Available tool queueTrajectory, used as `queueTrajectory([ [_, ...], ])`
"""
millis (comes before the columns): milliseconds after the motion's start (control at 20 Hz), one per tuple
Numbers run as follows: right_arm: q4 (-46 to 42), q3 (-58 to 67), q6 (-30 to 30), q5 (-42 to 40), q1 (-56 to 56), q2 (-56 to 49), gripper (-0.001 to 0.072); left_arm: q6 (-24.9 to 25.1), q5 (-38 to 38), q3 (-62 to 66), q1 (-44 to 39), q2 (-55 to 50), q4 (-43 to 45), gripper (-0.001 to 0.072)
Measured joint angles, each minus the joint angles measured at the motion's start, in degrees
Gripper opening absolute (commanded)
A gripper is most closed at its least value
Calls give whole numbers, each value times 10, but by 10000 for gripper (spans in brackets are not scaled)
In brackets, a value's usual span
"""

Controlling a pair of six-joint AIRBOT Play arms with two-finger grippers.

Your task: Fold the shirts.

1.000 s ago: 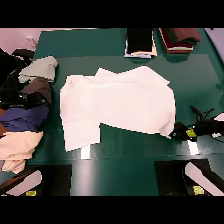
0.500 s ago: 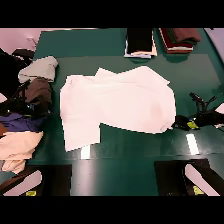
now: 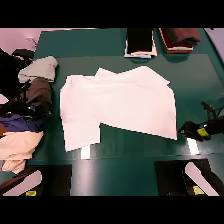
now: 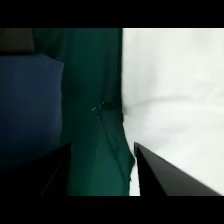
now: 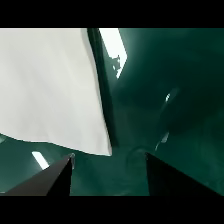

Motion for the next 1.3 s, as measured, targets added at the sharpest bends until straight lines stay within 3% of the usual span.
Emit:
queueTrajectory([
  [100, 23, -25, -15, -11, -9, -4, 492, 0, 1, 0, 0, 0, 0, 469],
  [200, 45, -30, -24, -19, 1, -19, 430, 0, 1, 0, 0, 0, 0, 469],
  [300, 67, -24, -29, -30, 25, -45, 205, 0, 2, 0, 0, 0, 0, 469],
  [350, 76, -17, -30, -39, 42, -59, 145, 0, 2, 0, 0, 0, 0, 469],
  [400, 80, -10, -32, -39, 59, -70, 26, 0, 2, 0, 0, 0, 0, 469],
  [700, 57, 43, -21, -43, 149, -81, 14, 11, -2, -1, -14, -2, 1, 469],
  [1200, 40, 78, -5, -40, 174, -28, 14, 0, 59, 0, -80, -96, -35, 466],
  [1250, 40, 78, -5, -39, 174, -25, 14, 3, 62, 0, -81, -101, -48, 366],
  [1300, 40, 78, -2, -38, 175, -23, 14, 10, 67, 0, -82, -106, -59, 145],
])
